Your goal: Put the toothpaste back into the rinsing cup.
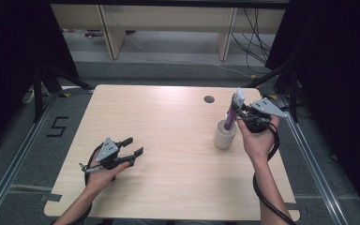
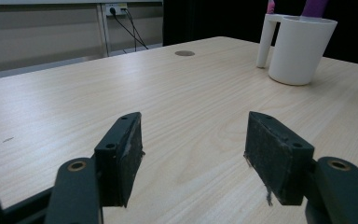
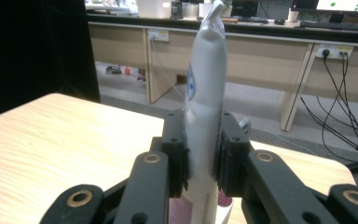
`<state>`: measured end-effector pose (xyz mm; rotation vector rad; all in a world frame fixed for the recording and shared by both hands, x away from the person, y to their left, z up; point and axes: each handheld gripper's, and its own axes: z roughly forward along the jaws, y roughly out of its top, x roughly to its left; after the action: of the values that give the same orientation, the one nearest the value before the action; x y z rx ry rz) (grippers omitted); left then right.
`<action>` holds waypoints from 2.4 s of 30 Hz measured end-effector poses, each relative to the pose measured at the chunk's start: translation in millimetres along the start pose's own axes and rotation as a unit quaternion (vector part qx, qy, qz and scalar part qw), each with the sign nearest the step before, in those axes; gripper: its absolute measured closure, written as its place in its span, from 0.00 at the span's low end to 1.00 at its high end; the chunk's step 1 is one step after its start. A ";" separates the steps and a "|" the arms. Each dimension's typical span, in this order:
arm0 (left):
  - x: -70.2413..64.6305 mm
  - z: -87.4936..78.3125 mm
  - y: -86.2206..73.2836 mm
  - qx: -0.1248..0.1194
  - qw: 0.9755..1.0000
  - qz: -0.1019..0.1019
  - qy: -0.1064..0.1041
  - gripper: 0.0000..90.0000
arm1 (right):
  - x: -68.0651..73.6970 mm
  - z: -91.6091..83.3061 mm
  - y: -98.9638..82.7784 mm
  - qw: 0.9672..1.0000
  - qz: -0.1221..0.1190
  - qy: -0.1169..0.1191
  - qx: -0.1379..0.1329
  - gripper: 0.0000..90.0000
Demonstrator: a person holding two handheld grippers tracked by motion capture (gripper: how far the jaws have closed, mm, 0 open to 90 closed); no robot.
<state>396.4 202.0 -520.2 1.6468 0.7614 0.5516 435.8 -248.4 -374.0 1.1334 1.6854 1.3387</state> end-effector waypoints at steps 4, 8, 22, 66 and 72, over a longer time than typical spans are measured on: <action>-0.3 -0.1 -0.2 0.000 1.000 0.000 0.000 0.41 | -0.7 4.7 -8.2 1.000 0.001 0.001 0.007 0.85; -0.5 0.1 -0.7 0.001 1.000 0.000 0.000 0.41 | -0.3 9.1 -17.1 1.000 -0.001 -0.009 0.011 0.85; -0.4 0.1 -1.1 0.001 1.000 0.001 0.001 0.41 | 0.8 18.6 -38.9 1.000 0.013 -0.016 0.020 0.85; 0.0 0.3 -1.3 0.001 1.000 0.001 0.002 0.40 | 0.4 25.5 -58.7 0.999 0.014 -0.013 0.045 0.83; -0.1 2.0 -2.0 -0.005 1.000 0.000 -0.001 0.40 | -0.3 24.8 -57.9 0.999 0.007 -0.017 0.039 0.81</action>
<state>397.4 200.8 -522.6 1.6380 0.7554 0.5527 446.2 -244.5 -435.9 1.2080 1.7208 1.2660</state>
